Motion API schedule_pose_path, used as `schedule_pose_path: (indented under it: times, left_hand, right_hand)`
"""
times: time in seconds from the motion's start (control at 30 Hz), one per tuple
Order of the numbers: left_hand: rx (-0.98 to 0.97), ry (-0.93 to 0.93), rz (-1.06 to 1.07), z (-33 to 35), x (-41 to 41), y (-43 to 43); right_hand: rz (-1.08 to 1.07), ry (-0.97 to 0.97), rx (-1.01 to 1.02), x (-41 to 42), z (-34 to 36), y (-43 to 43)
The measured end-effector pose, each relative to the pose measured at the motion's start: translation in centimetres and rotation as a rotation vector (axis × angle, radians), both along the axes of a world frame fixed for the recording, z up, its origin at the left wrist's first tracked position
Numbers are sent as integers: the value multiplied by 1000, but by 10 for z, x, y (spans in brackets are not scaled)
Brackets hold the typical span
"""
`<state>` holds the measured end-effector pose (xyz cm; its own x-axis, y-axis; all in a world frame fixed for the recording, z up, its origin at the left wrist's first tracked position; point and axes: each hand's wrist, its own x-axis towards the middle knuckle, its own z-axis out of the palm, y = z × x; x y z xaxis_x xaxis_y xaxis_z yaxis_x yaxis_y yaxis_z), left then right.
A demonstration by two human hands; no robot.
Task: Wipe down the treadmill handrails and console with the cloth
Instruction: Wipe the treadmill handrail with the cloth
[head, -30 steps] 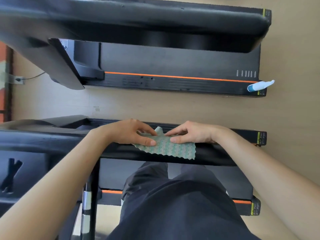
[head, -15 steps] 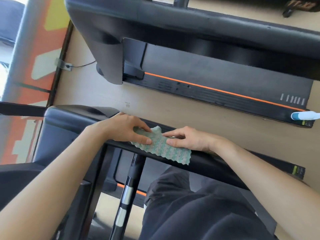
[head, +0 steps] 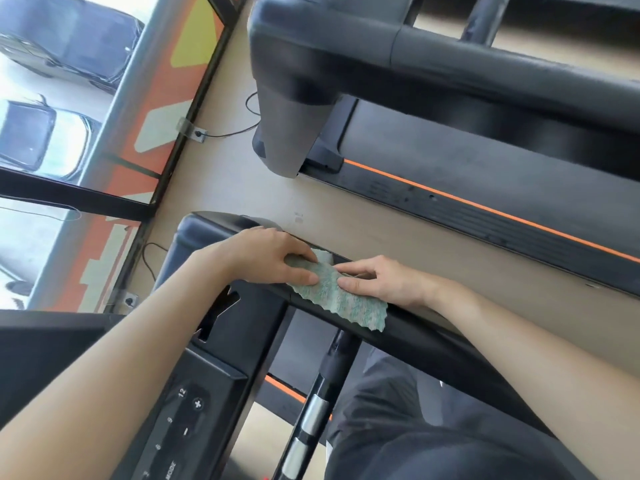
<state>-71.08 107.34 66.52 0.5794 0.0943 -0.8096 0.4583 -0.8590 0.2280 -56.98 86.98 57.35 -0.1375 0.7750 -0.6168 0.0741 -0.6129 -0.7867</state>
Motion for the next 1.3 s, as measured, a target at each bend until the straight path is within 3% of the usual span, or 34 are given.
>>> schedule_pose_path:
  times: [0.3,0.77,1.0,1.3]
  left_hand:
    - [175,57,162,1,-32,73]
    - [96,-62,414,16,-81,144]
    - [156,-339,433,16,-104,110]
    - [182,-528,173,2,-85,26]
  right_hand:
    - [33,11,61,-34,-1,84]
    - [184,-145,152,-60,13,170]
    - [165,-327,255,-69,33,139]
    - [204,-606,272,-60,49,50]
